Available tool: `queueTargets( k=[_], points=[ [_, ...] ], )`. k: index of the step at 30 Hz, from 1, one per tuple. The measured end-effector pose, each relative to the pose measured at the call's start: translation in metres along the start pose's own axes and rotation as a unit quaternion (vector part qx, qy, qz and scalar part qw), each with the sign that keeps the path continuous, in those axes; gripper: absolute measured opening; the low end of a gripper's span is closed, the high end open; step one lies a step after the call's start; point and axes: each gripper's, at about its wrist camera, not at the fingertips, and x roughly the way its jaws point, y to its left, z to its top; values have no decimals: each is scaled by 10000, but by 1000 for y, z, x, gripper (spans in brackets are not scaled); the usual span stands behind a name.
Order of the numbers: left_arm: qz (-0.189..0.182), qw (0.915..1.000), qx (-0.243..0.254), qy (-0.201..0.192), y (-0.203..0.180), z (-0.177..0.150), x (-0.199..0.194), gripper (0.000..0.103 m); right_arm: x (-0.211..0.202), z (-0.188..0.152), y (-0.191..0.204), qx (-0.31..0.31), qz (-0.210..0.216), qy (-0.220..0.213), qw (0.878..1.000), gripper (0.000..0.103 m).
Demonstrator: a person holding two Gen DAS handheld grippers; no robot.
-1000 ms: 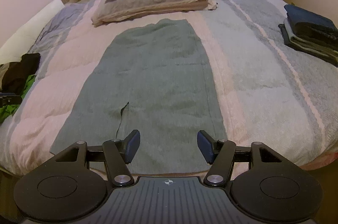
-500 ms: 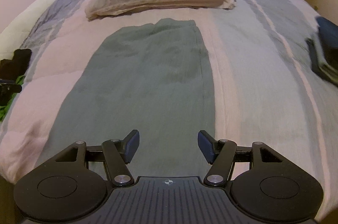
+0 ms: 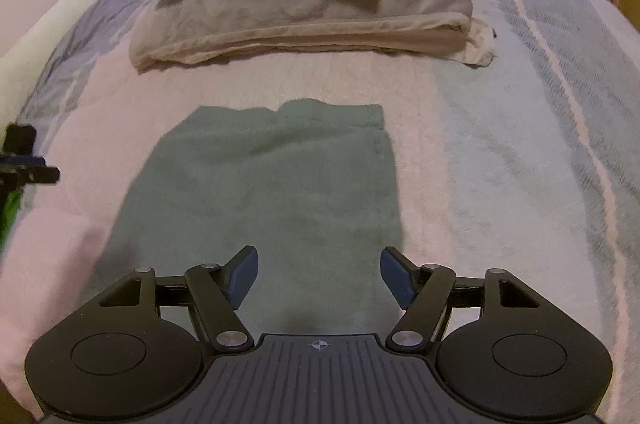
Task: Fold clothes
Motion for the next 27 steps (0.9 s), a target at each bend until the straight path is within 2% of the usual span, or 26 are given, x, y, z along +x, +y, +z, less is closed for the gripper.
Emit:
queueTargets(
  k=[4, 7, 9, 15, 21, 27],
  points=[
    [-80, 9998, 137, 98, -9, -10, -17, 65, -14, -15, 23, 91, -155, 71, 9998, 68],
    [-44, 9998, 158, 122, -14, -30, -37, 68, -31, -35, 50, 111, -326, 96, 9994, 71],
    [-48, 9998, 111, 180, -17, -52, -56, 76, -45, -51, 70, 126, -455, 95, 9988, 73],
    [-172, 9990, 308, 272, -34, -131, -112, 88, -98, -121, 137, 233, -682, 12, 9974, 84],
    [-309, 9979, 411, 394, -46, -216, -169, 94, -132, -210, 198, 390, -650, 225, 9969, 85],
    [-349, 9968, 342, 632, -59, -289, -209, 95, -150, -275, 228, 467, -601, 573, 9954, 85]
  ],
)
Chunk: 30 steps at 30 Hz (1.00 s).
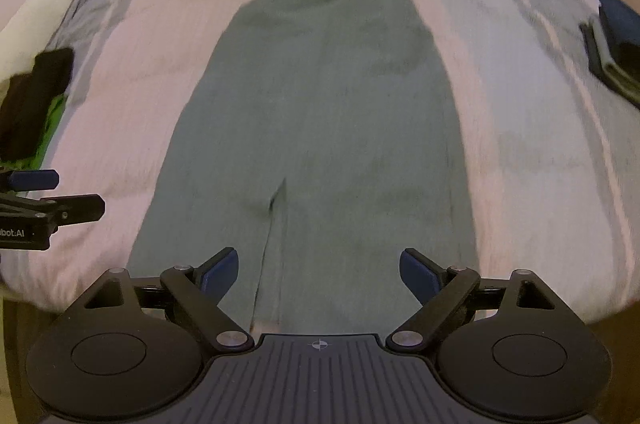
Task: Fold clothes
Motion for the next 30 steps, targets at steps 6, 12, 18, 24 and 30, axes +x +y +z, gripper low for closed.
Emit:
queueTargets(
  k=[6, 12, 18, 24, 30],
  points=[
    [-33, 9997, 44, 242, -21, -54, -7, 95, -7, -42, 5, 71, 14, 231, 9997, 85],
    [-41, 9992, 26, 398, -28, -77, -5, 96, -14, -68, -4, 109, -54, 257, 9996, 85],
    [30, 9993, 80, 363, -26, -86, -14, 96, -19, -82, 3, 144, 7, 162, 9998, 85],
    [63, 9996, 85, 271, -25, -88, -20, 96, -21, -86, 7, 124, 52, 126, 9998, 85],
    [31, 9997, 79, 248, -21, -86, -20, 96, -20, -84, 10, 133, 44, 80, 9999, 85]
  ],
)
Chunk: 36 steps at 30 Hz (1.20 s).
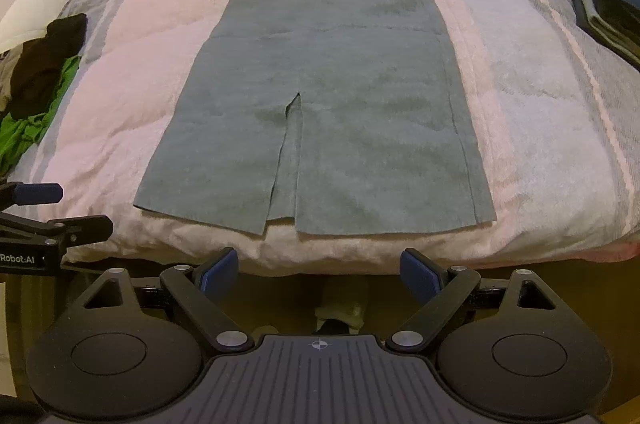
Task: Fold clothes
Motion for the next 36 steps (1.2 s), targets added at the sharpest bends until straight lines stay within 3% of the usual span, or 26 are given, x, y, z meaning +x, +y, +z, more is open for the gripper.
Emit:
queueTargets(
  k=[5, 8, 11, 15, 21, 25, 30, 33, 36],
  points=[
    [-16, 10000, 46, -16, 8, 17, 7, 96, 1, 19, -8, 24, 57, -144, 9999, 85],
    [18, 9999, -8, -119, 20, 48, 13, 96, 5, 48, -22, 13, 54, -247, 9997, 85],
    [107, 9995, 30, -311, 36, 100, 25, 96, 14, 97, -40, -76, 40, -464, 9989, 85],
    [177, 9982, -6, -577, 63, 201, 55, 96, 36, 187, -71, -339, 94, -701, 9969, 85],
    [226, 9948, 143, -983, 107, 371, 140, 96, 124, 354, -140, -968, 390, -958, 9899, 85],
    [244, 9938, 47, -1087, 135, 457, 222, 91, 202, 446, -190, -1137, 846, -1068, 9841, 85],
    [234, 9962, 35, -843, 156, 518, 313, 75, 282, 523, -234, -1170, 1169, -1026, 9809, 83],
    [177, 9973, 121, -697, 167, 535, 354, 59, 315, 547, -251, -1058, 1374, -989, 9799, 74],
    [18, 9985, 139, -528, 176, 543, 384, 56, 341, 563, -261, -1082, 1373, -927, 9802, 70]
  ],
)
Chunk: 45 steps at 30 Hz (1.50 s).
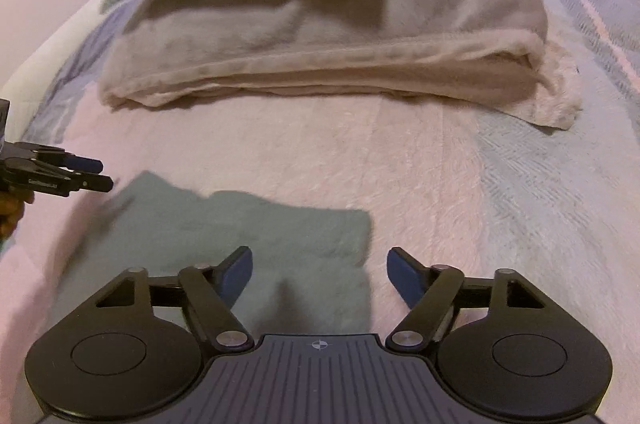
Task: Fold clothes
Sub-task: 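Grasp the cloth's waistband corners with the left and right grippers, then fold the cloth lengthwise, carrying the held edge over with both grippers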
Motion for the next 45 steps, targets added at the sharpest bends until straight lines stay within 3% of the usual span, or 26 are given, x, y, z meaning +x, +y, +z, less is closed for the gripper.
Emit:
queueTargets(
  k=[4, 7, 10, 11, 12, 14, 16, 19, 20, 25, 31, 35, 39, 42, 45],
  points=[
    [-70, 9988, 161, 446, 6, 1, 37, 60, 32, 5, -22, 128, 166, 143, 9997, 63],
    [-146, 9980, 321, 519, 6, -2, 48, 61, 54, 1, -30, 209, 348, 345, 9986, 59],
    [-215, 9975, 343, 572, 6, -1, 50, 59, 57, -4, -36, 372, 528, 263, 9976, 53],
    [-283, 9974, 315, 588, 7, 0, 50, 53, 57, -5, -39, 483, 612, 249, 9966, 50],
    [-364, 9971, 296, 601, 6, 1, 49, 38, 56, -5, -41, 577, 713, 245, 9955, 40],
    [-460, 9964, 311, 637, 4, 2, 48, 37, 55, -4, -41, 659, 735, 245, 9948, 35],
    [-380, 9965, 327, 668, 4, 2, 49, 32, 54, -3, -42, 778, 682, 236, 9943, 20],
    [-248, 9979, 70, 590, 11, 4, 42, 9, 45, -3, -46, 1079, 672, 129, 9918, 12],
    [-218, 9984, 16, 514, 11, 6, 38, 6, 40, -3, -44, 1069, 632, 95, 9922, 12],
    [-181, 9995, 195, -162, -1, 13, -13, 5, -4, 5, -24, 825, 485, -256, 9951, 9],
    [-507, 9912, 639, -1043, -35, -12, -136, 5, -105, -15, 36, 75, 465, -912, 9947, 8],
    [-626, 9828, 831, -1528, -68, -75, -227, 5, -186, -72, 90, -422, 346, -1424, 9883, 8],
    [-851, 9754, 1044, -1746, -102, -175, -296, 5, -254, -173, 149, -901, 25, -1660, 9820, 8],
    [-917, 9690, 1508, -1731, -140, -267, -322, 5, -276, -264, 196, -1234, -264, -1521, 9803, 8],
    [-903, 9693, 1803, -1405, -168, -349, -321, 5, -266, -356, 230, -1500, -391, -1024, 9826, 8]
  ],
)
